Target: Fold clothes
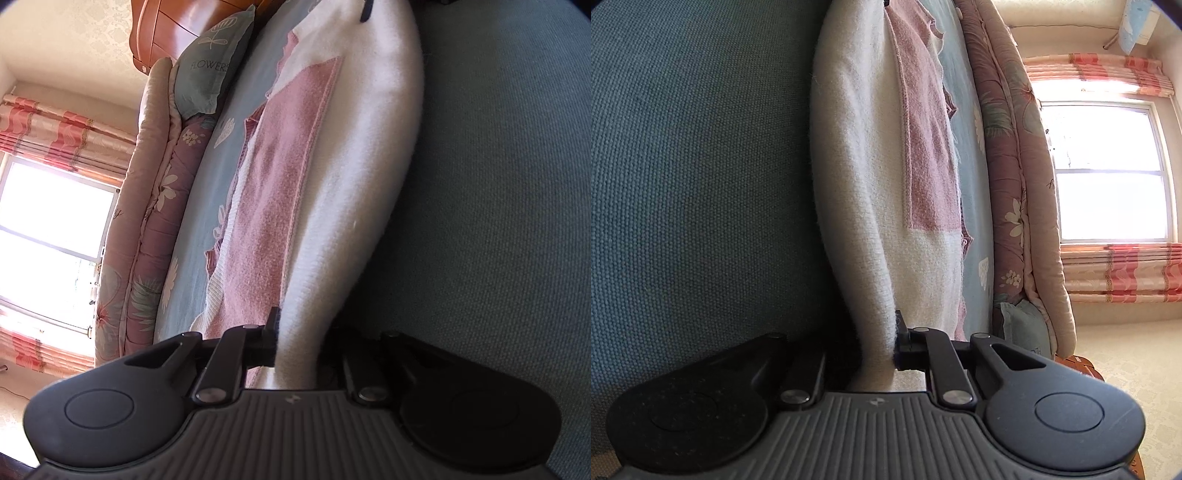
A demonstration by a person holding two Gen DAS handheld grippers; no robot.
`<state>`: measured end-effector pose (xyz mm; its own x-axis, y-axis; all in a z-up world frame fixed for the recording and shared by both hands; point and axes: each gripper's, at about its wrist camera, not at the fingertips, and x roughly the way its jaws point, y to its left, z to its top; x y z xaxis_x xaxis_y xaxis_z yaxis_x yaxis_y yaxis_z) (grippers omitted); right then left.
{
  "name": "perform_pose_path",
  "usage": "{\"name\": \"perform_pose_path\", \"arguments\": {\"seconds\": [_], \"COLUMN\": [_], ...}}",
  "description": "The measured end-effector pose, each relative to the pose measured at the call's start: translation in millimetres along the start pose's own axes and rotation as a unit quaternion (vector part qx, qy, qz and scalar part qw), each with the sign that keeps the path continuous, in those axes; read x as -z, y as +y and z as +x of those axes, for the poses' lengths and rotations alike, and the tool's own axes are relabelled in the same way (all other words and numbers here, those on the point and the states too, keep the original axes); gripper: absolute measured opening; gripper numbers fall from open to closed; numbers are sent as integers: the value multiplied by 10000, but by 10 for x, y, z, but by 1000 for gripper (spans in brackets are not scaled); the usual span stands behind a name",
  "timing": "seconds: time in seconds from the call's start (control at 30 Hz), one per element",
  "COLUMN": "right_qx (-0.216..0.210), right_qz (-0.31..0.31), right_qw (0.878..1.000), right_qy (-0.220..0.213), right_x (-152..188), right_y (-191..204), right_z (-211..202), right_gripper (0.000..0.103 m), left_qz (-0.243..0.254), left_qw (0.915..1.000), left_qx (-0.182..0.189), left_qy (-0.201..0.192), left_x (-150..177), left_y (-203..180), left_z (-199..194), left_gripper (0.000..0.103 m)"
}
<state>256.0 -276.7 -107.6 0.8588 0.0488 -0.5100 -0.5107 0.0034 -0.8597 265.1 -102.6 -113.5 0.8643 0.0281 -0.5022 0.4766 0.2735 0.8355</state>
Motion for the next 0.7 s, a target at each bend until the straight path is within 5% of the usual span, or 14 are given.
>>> {"name": "perform_pose_path", "arguments": {"seconds": [0.37,0.7], "right_qx": [-240,-686], "right_qz": [313,279], "right_qw": [9992,9971], "right_qy": [-113,-167], "right_x": [-17,-53], "right_y": [-298,-148], "right_z": [-351,-1069], "right_gripper": [12,12], "left_qz": [172,617], "left_qw": [9998,9978], "left_qx": [3,210], "left_qy": [-59,-104], "left_x": [14,164], "left_y": [149,-63], "left_z": [-264,-953], "left_gripper": [9,9]}}
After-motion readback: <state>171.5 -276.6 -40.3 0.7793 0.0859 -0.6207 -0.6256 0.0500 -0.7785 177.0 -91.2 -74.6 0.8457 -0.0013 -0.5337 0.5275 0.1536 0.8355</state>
